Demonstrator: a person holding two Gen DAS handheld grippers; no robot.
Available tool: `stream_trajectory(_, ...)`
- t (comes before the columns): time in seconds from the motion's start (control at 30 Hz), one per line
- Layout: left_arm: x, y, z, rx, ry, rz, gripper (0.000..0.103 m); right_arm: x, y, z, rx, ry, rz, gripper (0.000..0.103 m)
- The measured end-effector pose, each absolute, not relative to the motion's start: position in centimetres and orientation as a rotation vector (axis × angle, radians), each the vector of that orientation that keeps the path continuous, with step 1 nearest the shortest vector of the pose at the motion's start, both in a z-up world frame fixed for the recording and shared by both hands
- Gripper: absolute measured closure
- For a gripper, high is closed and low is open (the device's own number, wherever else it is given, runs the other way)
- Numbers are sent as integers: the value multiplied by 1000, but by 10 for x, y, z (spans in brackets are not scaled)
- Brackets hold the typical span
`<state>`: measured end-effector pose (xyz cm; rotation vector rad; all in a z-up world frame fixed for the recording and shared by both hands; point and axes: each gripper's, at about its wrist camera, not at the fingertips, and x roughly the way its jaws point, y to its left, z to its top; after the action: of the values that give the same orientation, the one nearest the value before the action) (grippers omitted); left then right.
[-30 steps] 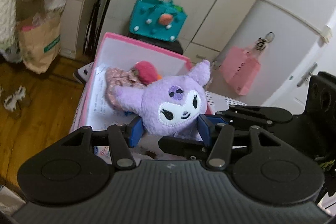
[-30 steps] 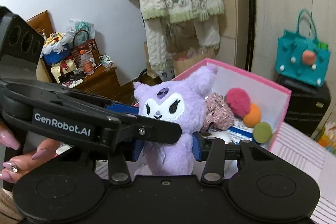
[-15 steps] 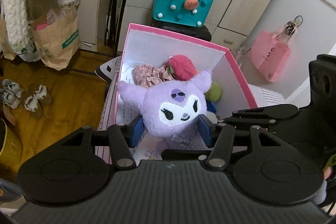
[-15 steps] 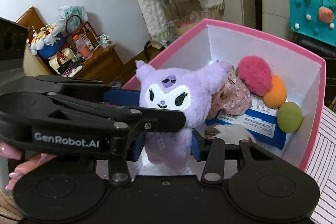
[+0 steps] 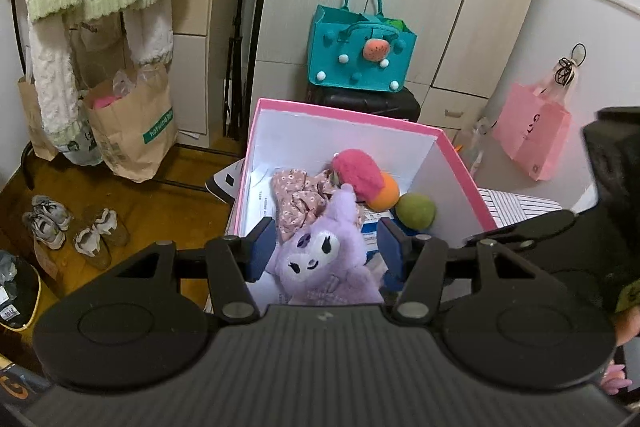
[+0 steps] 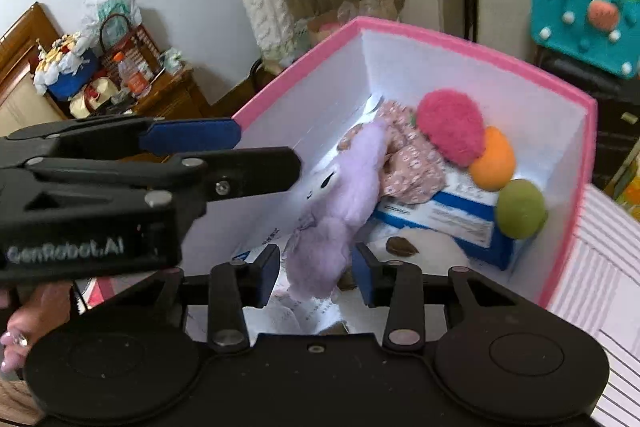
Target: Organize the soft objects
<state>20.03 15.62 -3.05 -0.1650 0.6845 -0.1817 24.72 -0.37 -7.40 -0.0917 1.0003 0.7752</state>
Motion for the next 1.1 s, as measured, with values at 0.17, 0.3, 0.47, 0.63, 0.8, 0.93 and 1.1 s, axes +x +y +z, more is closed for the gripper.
stream_trajectory(0.17, 185, 151, -29, -137, 683, -195, 48, 217, -27, -56, -106, 872, 749, 54)
stream_trajectory(0.3, 168, 147, -26, -101, 680, -204, 47, 186, -49, -40, -95, 784, 745, 52)
stream_trajectory(0.47, 143, 140, -18, -83, 670, -213, 43, 153, -66, -25, -111, 710, 731, 49)
stream_trajectory(0.63, 115, 132, -6, -58, 641, -217, 40, 128, -80, -11, -119, 654, 706, 44)
stream_trajectory(0.8, 85, 122, 7, -28, 601, -214, 33, 99, -104, -3, -117, 609, 671, 39)
stream_trajectory(0.93, 64, 110, 19, 1, 576, -231, 26, 78, -117, 5, -132, 579, 640, 28)
stream_trajectory(1.1, 44, 95, 27, 14, 561, -270, 19, 52, -133, 15, -139, 537, 607, 22)
